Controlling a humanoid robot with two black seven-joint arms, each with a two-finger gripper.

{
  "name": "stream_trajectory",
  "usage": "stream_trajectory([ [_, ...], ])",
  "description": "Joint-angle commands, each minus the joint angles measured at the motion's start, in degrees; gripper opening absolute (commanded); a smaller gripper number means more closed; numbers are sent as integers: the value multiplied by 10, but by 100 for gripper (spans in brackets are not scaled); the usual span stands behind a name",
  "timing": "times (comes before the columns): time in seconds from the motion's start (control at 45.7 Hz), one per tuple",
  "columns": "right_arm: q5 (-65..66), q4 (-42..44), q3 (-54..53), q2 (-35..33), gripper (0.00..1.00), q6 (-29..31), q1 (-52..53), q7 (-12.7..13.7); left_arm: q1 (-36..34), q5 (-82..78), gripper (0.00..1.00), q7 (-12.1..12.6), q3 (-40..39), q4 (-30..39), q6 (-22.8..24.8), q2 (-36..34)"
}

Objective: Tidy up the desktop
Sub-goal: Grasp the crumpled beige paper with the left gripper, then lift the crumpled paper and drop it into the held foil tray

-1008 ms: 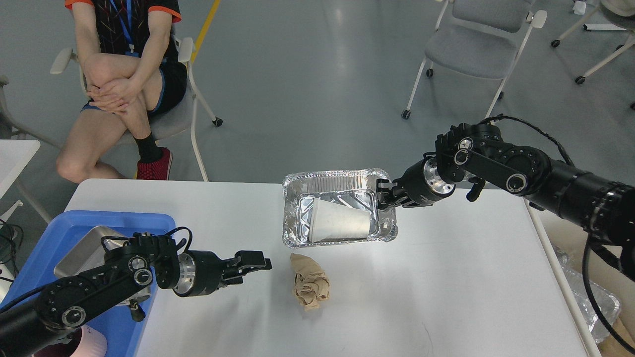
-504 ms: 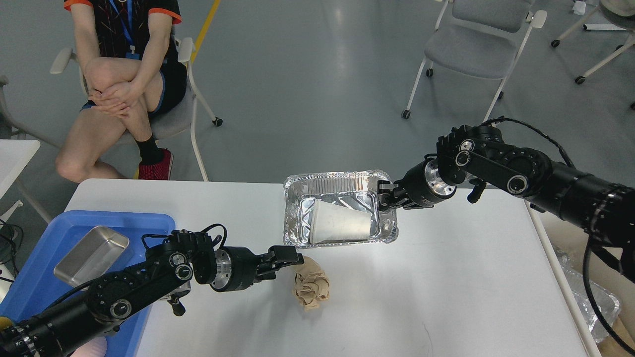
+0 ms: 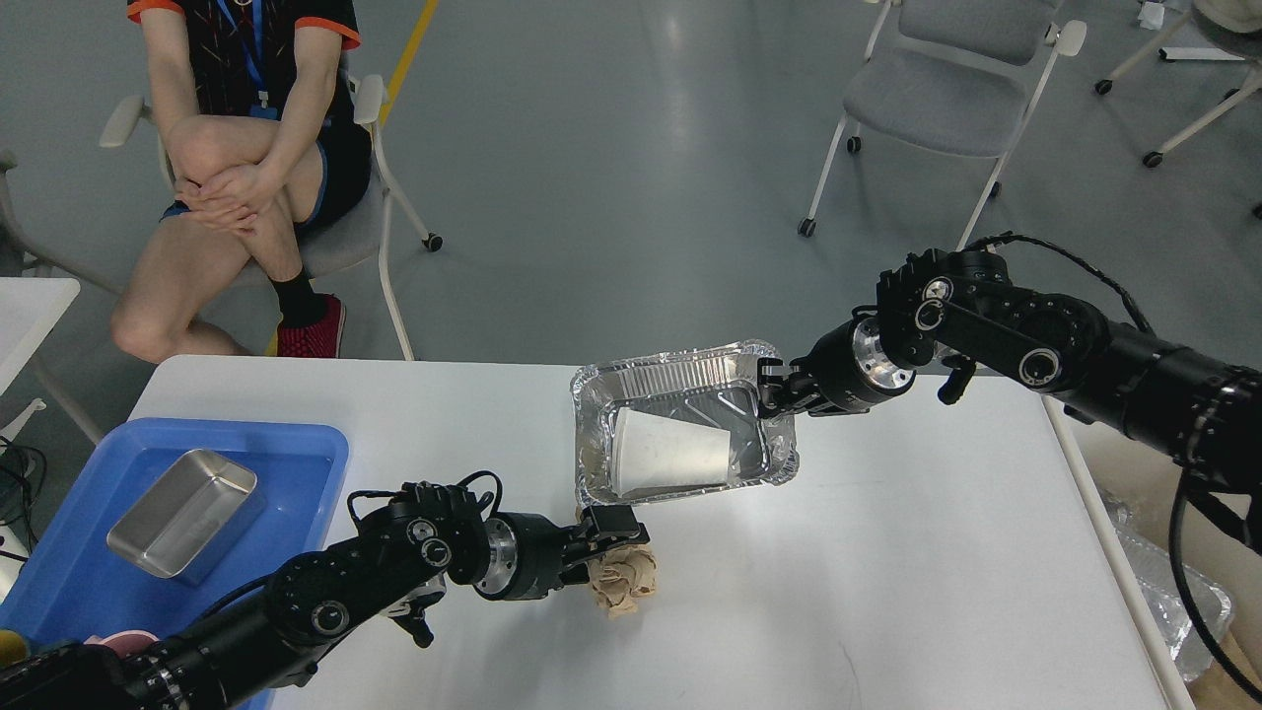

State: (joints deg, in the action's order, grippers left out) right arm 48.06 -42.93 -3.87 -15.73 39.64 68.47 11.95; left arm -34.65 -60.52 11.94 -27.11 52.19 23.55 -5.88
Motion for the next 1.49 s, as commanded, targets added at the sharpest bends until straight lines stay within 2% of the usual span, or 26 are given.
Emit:
stream_trajectory([
  [0.0, 0, 0, 0, -1, 0, 0, 0, 0, -1, -7, 94, -1, 4, -6, -21, 10],
  [0.153, 1, 0, 0, -1, 0, 0, -2, 0, 0, -9, 75, -2, 14, -6, -27, 9],
  [0.329, 1, 0, 0, -1, 0, -4, -4, 0, -2, -9, 35, -2, 51, -6, -28, 3],
  [0.504, 1, 0, 1, -1, 0, -6, -4, 0, -2, -9, 14, -3, 68, -6, -29, 4],
  [0.569, 1, 0, 1, -1, 0, -6, -4, 0, -2, -9, 3, -3, 70, -5, -29, 5],
  [0.81, 2, 1, 2, -1, 0, -7, -7, 0, -21, -16, 0, 0, 68, 26, -28, -18],
  [0.964, 2, 1, 2, -1, 0, -7, -7, 0, -31, -12, 0, 9, 65, 107, -27, -82],
  [0.986, 2, 2, 2, -1, 0, -8, -7, 0, -34, -9, 0, 16, 62, 154, -28, -116],
  [1.095, 2, 2, 2, 0, 0, -10, -7, 0, -29, -3, 0, 33, 59, 231, -27, -195],
  [1.38, 2, 1, 3, 2, 0, -11, -7, 0, -9, 58, 1, 31, 53, 403, -17, -418],
  [1.467, 0, 0, 3, 0, 0, -4, -5, 0, -18, 99, 1, 29, 29, 444, 5, -489],
])
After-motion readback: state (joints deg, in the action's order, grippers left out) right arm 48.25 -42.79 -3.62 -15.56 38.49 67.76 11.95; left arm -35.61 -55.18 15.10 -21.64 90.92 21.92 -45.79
